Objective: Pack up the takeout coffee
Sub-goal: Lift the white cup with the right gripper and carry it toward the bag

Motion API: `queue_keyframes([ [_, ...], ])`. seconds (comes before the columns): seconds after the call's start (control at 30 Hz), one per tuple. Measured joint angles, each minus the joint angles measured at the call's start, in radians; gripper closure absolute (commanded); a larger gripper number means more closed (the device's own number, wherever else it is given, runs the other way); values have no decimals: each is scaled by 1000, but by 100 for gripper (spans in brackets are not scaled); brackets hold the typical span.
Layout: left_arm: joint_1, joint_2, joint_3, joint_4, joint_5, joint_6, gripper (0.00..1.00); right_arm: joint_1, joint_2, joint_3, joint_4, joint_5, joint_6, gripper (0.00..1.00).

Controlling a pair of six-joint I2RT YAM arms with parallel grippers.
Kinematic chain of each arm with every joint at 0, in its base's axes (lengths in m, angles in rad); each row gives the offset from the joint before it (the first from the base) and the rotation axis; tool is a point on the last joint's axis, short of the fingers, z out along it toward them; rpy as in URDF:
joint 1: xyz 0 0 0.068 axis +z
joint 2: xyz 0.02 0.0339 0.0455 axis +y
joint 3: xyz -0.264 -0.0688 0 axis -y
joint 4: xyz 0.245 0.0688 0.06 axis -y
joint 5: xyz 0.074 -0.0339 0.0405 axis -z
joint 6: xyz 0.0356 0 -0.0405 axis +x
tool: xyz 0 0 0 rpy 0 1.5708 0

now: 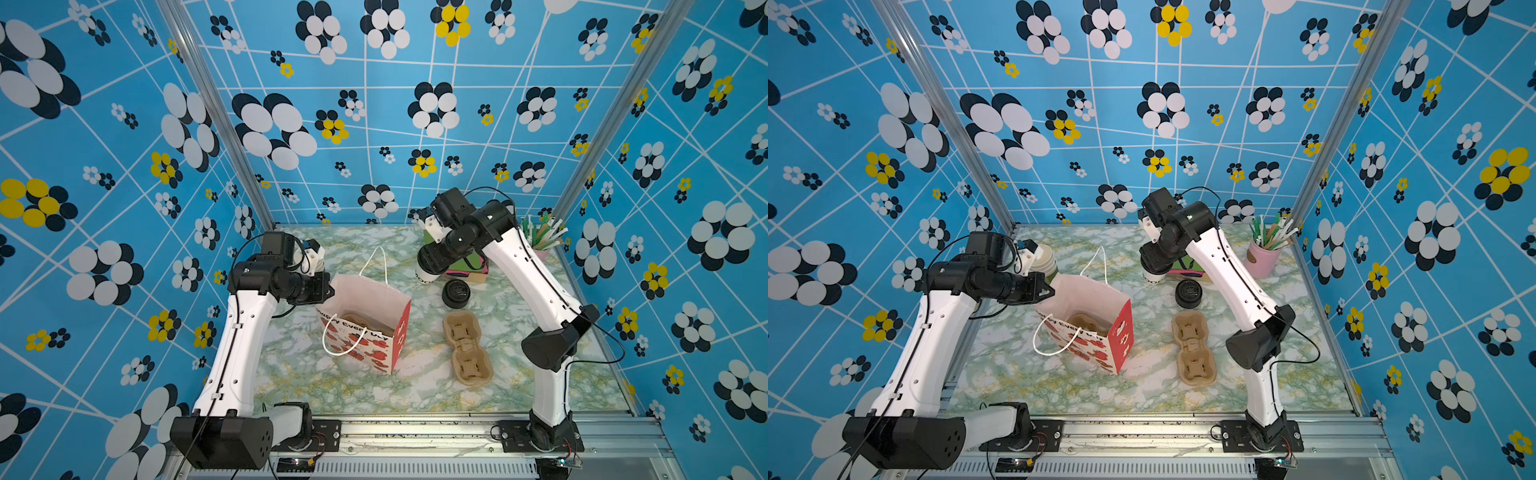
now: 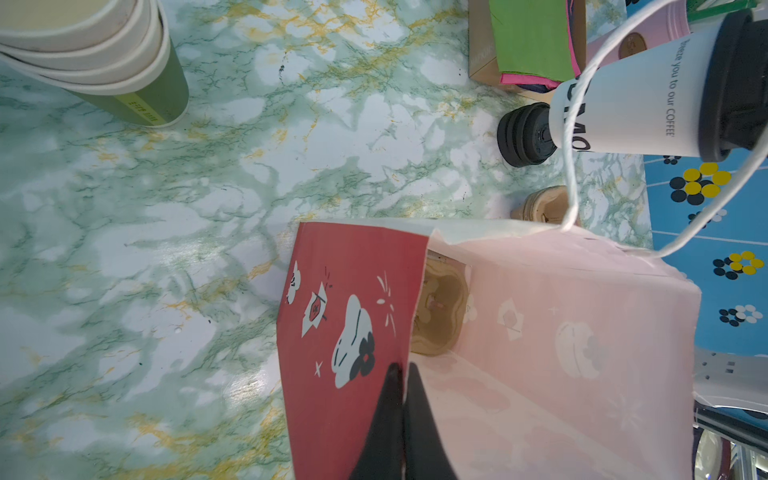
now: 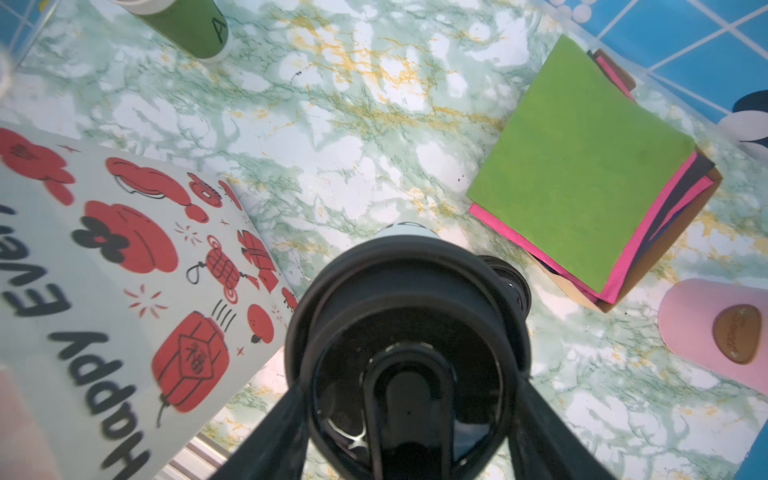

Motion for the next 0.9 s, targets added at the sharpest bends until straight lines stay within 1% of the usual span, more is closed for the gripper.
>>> queue_keyframes([
  [0.2, -67, 14, -2, 40, 3, -44, 100, 0, -103, -29, -24, -13, -3, 31],
  [0.5, -158, 35, -3, 113, 3, -119, 100, 3, -216, -40, -48, -34, -3, 32],
  [0.73, -171, 48, -3, 135, -15, -149, 100, 28, -250, -7, -77, -59, -2, 31],
  [0.9, -171, 74, 1, 137, -35, -153, 100, 75, -250, 49, -97, -70, 5, 32],
])
